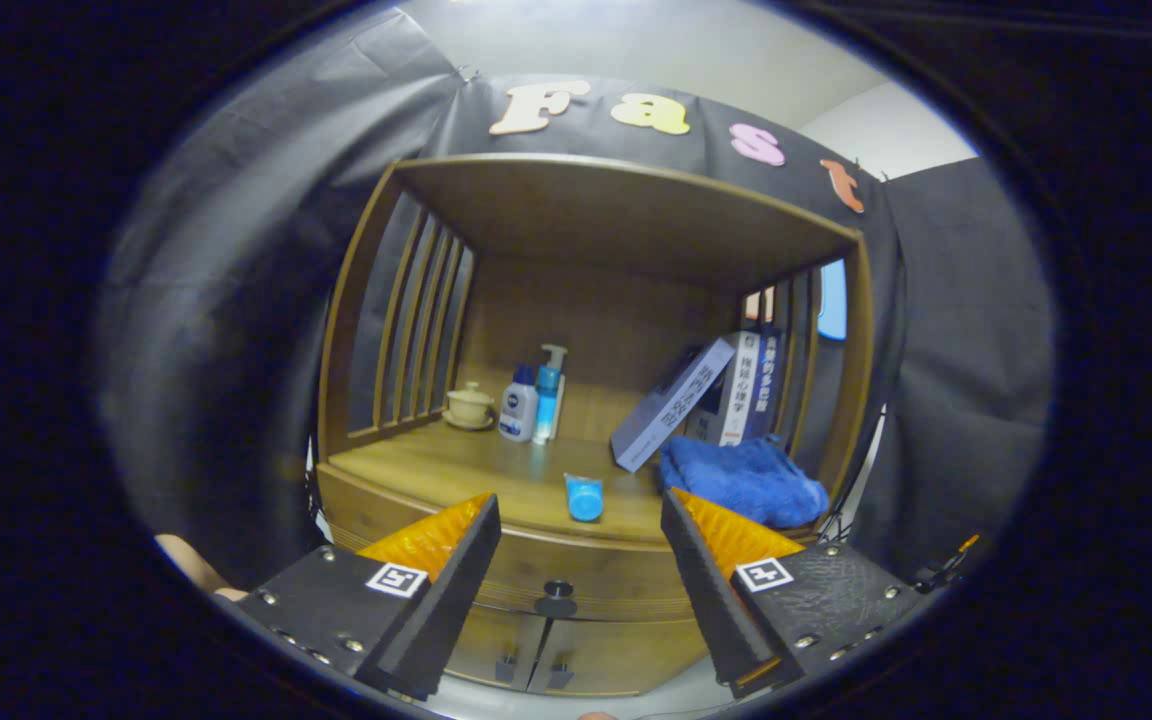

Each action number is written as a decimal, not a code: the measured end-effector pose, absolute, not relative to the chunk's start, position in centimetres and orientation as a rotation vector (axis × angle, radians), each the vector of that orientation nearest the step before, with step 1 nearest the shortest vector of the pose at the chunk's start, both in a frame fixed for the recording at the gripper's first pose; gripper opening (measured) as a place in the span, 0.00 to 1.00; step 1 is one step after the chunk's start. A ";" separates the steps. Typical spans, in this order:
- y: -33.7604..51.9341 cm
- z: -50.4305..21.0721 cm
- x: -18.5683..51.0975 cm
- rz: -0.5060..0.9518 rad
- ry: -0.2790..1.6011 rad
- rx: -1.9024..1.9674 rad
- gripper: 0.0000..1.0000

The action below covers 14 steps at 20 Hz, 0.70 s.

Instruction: Pull open the drawer, take out the items inside it, and place them on the countertop above the cabinet.

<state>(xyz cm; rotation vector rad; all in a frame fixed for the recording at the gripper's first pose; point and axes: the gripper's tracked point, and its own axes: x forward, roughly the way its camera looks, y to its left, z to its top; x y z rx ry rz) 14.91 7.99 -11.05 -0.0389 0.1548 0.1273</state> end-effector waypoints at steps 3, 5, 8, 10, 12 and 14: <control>5.9 -7.7 11.7 0.103 0.126 -0.053 0.97; 4.8 -6.4 9.6 0.087 0.124 -0.059 0.96; 3.2 -4.8 7.1 0.057 0.113 -0.069 0.96; 2.5 -4.0 5.9 0.041 0.103 -0.071 0.96; 2.2 -3.7 4.8 0.033 0.099 -0.071 0.96; 1.6 -3.5 3.9 0.020 0.094 -0.067 0.96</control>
